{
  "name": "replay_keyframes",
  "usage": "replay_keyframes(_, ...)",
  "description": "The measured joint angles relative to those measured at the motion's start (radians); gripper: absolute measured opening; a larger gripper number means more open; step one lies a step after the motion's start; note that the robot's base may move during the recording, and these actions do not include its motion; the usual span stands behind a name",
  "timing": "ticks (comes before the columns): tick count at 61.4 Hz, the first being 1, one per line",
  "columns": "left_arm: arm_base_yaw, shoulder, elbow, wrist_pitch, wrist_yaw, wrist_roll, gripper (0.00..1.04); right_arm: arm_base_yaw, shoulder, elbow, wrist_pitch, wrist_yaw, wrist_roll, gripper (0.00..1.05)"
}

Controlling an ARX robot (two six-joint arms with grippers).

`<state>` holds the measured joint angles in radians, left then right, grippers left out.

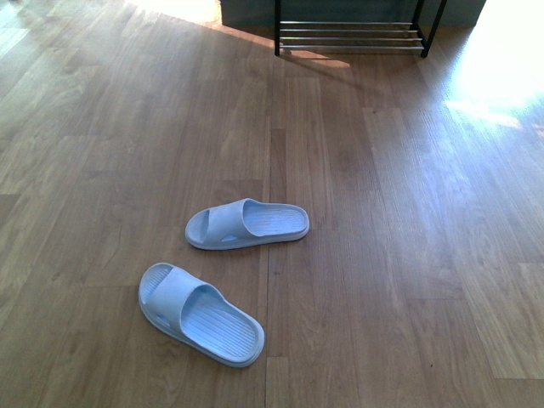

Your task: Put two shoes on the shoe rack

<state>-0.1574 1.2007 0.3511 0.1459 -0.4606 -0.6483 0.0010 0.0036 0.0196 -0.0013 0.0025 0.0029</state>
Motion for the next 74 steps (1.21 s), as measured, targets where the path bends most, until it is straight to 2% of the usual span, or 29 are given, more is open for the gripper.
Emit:
replay_keyframes(12, -0.028, 0.575, 0.171, 0.089, 0.036, 0.012, 0.95, 0.0, 0.0, 0.0, 0.0, 0.0, 0.0, 0.96)
replay_keyframes(16, -0.063, 0.806, 0.288, 0.105, 0.109, 0.06, 0.95, 0.0, 0.0, 0.0, 0.0, 0.0, 0.0, 0.96)
replay_keyframes(20, -0.092, 0.938, 0.373, 0.099, 0.155, 0.098, 0.95, 0.0, 0.0, 0.0, 0.0, 0.0, 0.0, 0.96)
replay_keyframes(33, -0.133, 1.283, 0.653, 0.096, 0.191, 0.202, 0.95, 0.0, 0.0, 0.0, 0.0, 0.0, 0.0, 0.96)
replay_keyframes(55, -0.161, 1.59, 0.961, -0.013, 0.296, 0.124, 0.95, 0.0, 0.0, 0.0, 0.0, 0.0, 0.0, 0.96)
replay_keyframes(74, -0.17, 1.712, 1.089, -0.071, 0.288, 0.071, 0.95, 0.0, 0.0, 0.0, 0.0, 0.0, 0.0, 0.96)
